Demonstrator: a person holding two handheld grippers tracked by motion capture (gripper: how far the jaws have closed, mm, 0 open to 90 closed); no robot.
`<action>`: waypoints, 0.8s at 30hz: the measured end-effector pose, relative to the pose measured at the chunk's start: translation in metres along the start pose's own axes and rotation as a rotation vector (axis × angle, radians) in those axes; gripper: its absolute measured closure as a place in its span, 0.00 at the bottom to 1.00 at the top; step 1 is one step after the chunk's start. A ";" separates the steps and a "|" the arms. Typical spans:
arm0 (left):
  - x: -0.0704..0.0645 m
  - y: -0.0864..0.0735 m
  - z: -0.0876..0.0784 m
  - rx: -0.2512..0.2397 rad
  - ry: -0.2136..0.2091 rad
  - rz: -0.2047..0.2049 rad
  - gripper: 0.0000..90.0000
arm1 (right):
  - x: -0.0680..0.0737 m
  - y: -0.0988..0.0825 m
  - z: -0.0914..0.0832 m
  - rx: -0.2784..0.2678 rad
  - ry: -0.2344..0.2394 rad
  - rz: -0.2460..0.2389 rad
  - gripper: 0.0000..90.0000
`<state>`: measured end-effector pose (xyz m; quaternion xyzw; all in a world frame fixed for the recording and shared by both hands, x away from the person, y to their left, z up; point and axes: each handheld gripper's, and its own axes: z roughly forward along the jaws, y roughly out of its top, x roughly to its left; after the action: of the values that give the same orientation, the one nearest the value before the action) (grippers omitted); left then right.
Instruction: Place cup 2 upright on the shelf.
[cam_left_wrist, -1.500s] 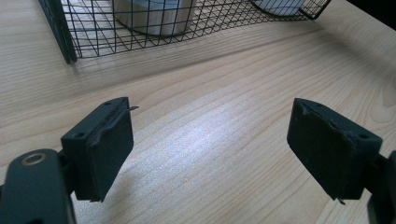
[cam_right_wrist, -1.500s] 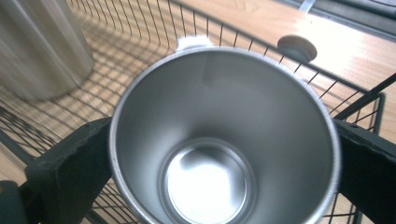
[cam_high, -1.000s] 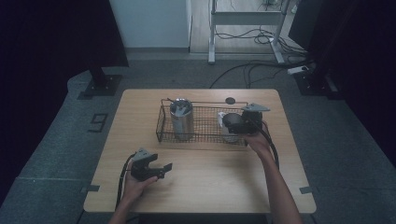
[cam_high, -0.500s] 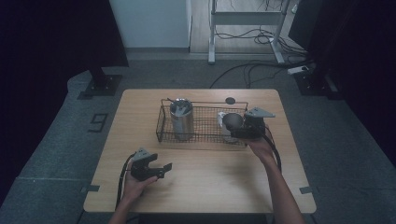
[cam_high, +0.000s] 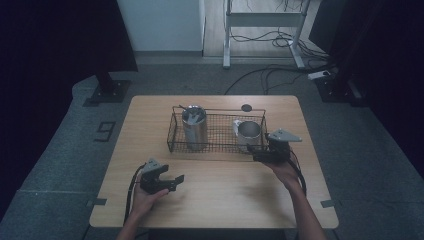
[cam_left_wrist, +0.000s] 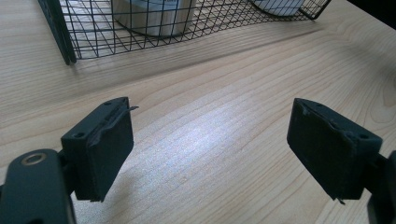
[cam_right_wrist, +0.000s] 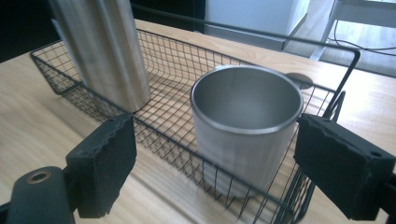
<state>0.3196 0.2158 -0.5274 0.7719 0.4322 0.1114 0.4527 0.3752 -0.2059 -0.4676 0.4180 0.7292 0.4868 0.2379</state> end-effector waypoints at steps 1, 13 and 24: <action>0.000 0.000 0.000 0.000 0.000 0.000 0.17 | 0.000 0.000 0.000 0.000 0.000 0.000 0.14; -0.002 0.000 0.000 0.002 0.005 0.012 0.17 | 0.010 -0.036 -0.027 0.009 -0.002 0.004 0.15; -0.004 -0.001 0.002 0.008 0.012 0.027 0.17 | 0.010 -0.076 -0.045 0.063 -0.015 0.059 0.15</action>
<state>0.3180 0.2118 -0.5287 0.7787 0.4250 0.1203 0.4455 0.3074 -0.2336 -0.5176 0.4503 0.7297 0.4671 0.2158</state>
